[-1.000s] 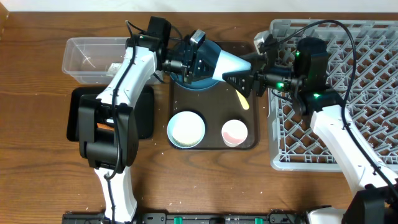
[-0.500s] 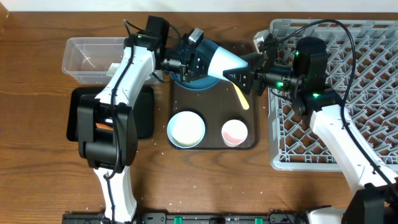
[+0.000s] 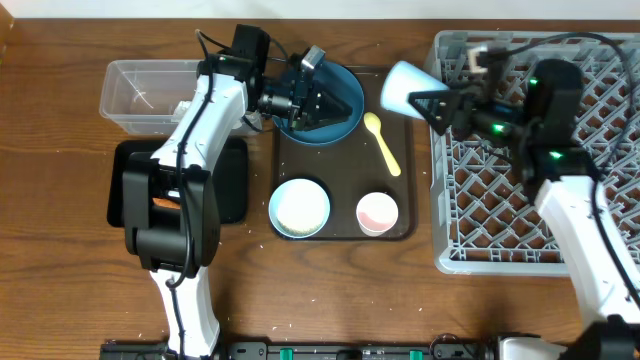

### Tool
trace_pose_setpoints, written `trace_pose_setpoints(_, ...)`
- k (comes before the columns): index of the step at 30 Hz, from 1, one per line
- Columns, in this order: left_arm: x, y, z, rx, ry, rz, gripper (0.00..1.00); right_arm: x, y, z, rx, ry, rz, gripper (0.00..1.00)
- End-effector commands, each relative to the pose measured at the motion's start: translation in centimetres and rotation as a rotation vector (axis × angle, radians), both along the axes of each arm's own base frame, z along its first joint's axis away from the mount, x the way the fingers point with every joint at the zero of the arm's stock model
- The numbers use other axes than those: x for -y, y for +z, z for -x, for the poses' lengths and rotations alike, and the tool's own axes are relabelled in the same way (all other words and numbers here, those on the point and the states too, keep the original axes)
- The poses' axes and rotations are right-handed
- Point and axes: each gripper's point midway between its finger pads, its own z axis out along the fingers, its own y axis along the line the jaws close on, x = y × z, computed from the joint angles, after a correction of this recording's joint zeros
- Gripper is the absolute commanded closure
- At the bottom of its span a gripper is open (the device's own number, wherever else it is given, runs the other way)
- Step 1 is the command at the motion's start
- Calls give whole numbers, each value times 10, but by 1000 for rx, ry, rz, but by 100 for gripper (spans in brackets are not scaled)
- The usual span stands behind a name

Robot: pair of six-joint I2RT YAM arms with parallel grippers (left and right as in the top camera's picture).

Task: Sort waste into correct bins and load items into the dishwasher rack
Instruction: 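Place the light-blue cup upside down in the dish rack with right gripper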

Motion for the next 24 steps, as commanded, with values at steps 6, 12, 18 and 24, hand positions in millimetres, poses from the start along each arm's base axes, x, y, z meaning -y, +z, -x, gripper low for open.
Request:
trace_pose_setpoints(6, -25, -38, -28, 138, 123, -356, 75, 90, 0, 1, -159, -420, 223, 59)
trace_pose_setpoints(12, -51, -70, -37, 148, 187, -595, 75, 144, 3, 19, -253, -639, 511, 54)
trace_pose_setpoints(18, -81, -95, -32, 112, 213, -814, 75, 167, -30, 47, -434, -696, 655, 52)
trace_pose_setpoints(24, -87, -99, -29, 99, 214, -857, 75, 171, -67, 63, -603, -657, 729, 51)
